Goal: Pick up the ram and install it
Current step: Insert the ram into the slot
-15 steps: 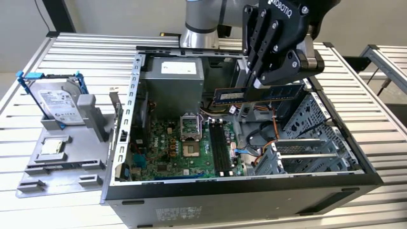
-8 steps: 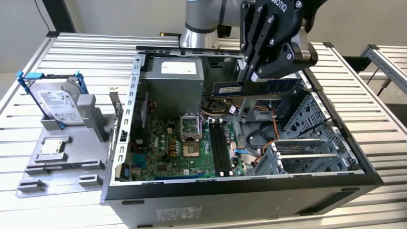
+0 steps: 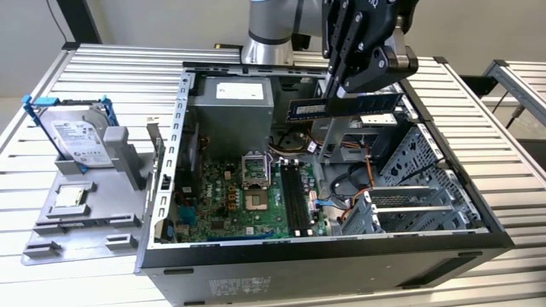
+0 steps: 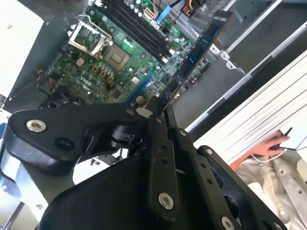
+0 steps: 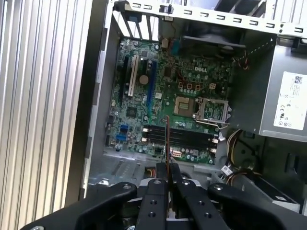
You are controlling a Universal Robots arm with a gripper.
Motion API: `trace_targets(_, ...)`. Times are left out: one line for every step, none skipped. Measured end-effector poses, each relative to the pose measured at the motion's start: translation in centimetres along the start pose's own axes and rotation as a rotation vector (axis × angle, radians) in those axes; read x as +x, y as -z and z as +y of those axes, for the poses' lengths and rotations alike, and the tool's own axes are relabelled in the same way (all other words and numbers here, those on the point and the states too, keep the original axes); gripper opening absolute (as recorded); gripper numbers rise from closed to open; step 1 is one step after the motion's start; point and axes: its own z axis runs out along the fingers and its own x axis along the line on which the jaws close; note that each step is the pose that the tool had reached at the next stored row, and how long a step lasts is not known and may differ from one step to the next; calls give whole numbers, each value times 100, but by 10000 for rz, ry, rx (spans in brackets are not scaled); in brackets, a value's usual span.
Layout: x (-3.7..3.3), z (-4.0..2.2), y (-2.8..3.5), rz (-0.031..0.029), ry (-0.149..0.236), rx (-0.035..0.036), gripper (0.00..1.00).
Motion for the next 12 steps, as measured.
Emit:
trace_targets(0,0,-10,-8,-132,-3,0)
trace_targets(0,0,-22,-16,-263,-6,0)
trace_targets(-1,-1,-32,-22,-391,-9,0)
trace_targets(-1,-1,-43,-30,-509,-11,0)
trace_targets(-2,-2,-53,-34,-603,-13,0)
trace_targets(-5,-3,-65,-38,-663,-14,0)
trace_targets(-8,-5,-78,-42,-717,-15,0)
trace_targets(-13,-6,-90,-43,-763,-17,0)
trace_targets(-22,-6,-102,-44,-800,-17,0)
trace_targets(-32,-8,-113,-46,-822,-17,0)
trace_targets(-45,-10,-125,-46,-841,-18,0)
trace_targets(-59,-12,-136,-45,-856,-19,0)
